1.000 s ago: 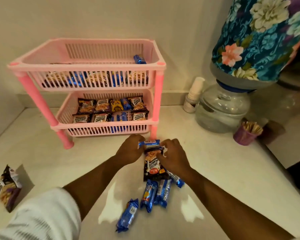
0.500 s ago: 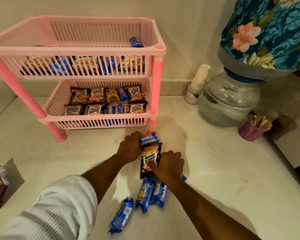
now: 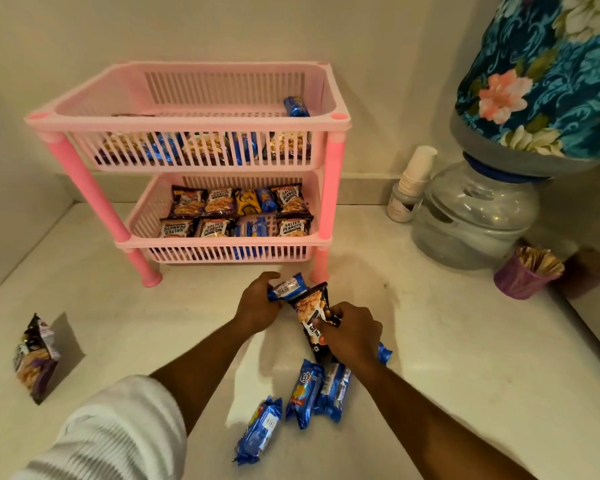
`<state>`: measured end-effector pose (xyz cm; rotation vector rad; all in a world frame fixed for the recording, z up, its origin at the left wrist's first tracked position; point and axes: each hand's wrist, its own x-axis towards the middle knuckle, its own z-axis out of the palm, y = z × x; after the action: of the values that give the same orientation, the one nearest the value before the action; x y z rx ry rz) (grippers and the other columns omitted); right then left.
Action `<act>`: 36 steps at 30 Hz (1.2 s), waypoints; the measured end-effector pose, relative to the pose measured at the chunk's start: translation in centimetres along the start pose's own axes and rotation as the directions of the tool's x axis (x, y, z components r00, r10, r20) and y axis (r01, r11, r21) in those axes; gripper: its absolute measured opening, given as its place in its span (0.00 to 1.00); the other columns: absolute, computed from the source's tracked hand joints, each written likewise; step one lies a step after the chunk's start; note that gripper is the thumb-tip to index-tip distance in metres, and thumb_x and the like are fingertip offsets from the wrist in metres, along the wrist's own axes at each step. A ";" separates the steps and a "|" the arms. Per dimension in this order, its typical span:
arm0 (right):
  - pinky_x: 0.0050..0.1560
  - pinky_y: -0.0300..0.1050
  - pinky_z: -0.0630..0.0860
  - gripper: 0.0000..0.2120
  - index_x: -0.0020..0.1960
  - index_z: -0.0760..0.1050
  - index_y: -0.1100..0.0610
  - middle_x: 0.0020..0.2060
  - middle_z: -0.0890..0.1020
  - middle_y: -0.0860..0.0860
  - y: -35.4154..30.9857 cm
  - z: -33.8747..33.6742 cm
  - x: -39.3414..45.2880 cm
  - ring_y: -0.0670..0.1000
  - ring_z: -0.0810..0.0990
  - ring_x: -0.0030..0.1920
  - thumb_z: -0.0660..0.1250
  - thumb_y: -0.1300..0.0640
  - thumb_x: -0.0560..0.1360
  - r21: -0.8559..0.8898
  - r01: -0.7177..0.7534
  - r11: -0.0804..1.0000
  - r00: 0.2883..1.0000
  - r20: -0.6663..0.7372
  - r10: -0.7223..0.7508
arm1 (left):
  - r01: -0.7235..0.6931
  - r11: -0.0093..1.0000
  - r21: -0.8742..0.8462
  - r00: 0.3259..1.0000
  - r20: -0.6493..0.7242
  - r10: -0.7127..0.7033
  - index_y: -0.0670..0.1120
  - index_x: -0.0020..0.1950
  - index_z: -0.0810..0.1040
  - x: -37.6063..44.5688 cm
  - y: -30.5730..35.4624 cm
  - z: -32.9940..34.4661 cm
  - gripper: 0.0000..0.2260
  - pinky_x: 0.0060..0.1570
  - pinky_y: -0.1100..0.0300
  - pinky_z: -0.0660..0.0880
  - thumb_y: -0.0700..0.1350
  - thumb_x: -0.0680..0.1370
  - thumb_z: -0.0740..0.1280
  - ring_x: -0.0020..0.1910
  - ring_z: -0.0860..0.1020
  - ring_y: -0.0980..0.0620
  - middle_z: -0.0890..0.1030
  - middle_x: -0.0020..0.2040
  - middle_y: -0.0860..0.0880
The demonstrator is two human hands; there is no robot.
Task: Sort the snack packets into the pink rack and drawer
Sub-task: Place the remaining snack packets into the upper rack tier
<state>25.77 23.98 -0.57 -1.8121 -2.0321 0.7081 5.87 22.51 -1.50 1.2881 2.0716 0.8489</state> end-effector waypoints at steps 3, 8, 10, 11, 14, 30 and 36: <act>0.46 0.44 0.77 0.13 0.49 0.78 0.48 0.42 0.83 0.43 -0.3 -0.9 -0.4 0.47 0.83 0.46 0.75 0.43 0.71 0.242 -0.011 0.970 0.998 0.060 -0.004 | 0.066 0.955 -0.290 0.998 0.028 -0.060 0.48 0.71 0.72 -1.8 0.2 -1.4 0.26 0.54 0.55 0.79 0.36 0.74 0.72 0.56 0.80 0.46 0.79 0.62 0.44; 0.46 0.45 0.82 0.13 0.54 0.74 0.51 0.49 0.84 0.49 -1.4 -2.7 -0.9 0.49 0.85 0.49 0.75 0.51 0.74 0.650 -0.072 0.757 0.985 0.165 -0.048 | 0.151 0.643 -0.751 0.988 0.142 -0.066 0.45 0.71 0.71 -5.8 1.4 -3.2 0.25 0.42 0.63 0.80 0.31 0.75 0.68 0.52 0.81 0.48 0.78 0.64 0.39; 0.43 0.42 0.83 0.16 0.57 0.73 0.51 0.50 0.85 0.50 -2.2 -3.4 -1.3 0.47 0.86 0.46 0.76 0.56 0.73 0.766 -0.109 0.633 0.970 0.220 -0.099 | 0.222 0.432 -0.874 0.974 0.213 -0.070 0.44 0.68 0.71 -7.0 1.7 -3.5 0.25 0.43 0.59 0.81 0.29 0.74 0.68 0.50 0.82 0.46 0.79 0.62 0.37; 0.42 0.41 0.82 0.19 0.59 0.72 0.51 0.50 0.85 0.50 -2.7 -3.6 -1.4 0.47 0.87 0.46 0.76 0.58 0.73 0.797 -0.114 0.593 0.964 0.233 -0.128 | 0.250 0.356 -0.900 0.968 0.245 -0.061 0.44 0.68 0.70 -7.4 1.8 -3.6 0.25 0.44 0.58 0.81 0.28 0.73 0.68 0.49 0.82 0.45 0.80 0.61 0.36; 0.49 0.49 0.84 0.23 0.62 0.73 0.50 0.52 0.86 0.51 -4.1 -3.8 -1.4 0.51 0.86 0.50 0.78 0.58 0.70 0.823 -0.107 0.558 0.949 0.253 -0.190 | 0.303 0.313 -0.900 0.951 0.307 -0.038 0.44 0.63 0.70 -8.1 2.9 -4.4 0.22 0.47 0.53 0.79 0.27 0.73 0.66 0.51 0.80 0.42 0.80 0.60 0.35; 0.49 0.52 0.83 0.15 0.62 0.77 0.58 0.52 0.86 0.55 -20.0 -12.4 -1.5 0.57 0.86 0.52 0.70 0.64 0.76 0.927 0.064 0.370 0.916 0.093 -0.391 | -0.133 0.568 -0.813 0.989 -0.075 0.124 0.50 0.69 0.71 -6.2 9.9 -18.8 0.22 0.58 0.46 0.78 0.36 0.77 0.68 0.57 0.82 0.47 0.81 0.61 0.46; 0.47 0.49 0.83 0.12 0.58 0.79 0.54 0.48 0.87 0.49 -28.1 -18.2 0.5 0.50 0.87 0.47 0.73 0.57 0.75 0.853 0.291 0.434 0.913 -0.112 -0.392 | -0.400 0.710 -0.580 0.915 -0.300 0.271 0.54 0.71 0.65 -4.7 16.3 -27.2 0.20 0.46 0.57 0.79 0.46 0.81 0.65 0.52 0.80 0.56 0.78 0.57 0.55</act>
<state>12.54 25.22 30.16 -0.7371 -1.5149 1.3762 -2.96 17.72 28.96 1.2283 1.4531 1.7278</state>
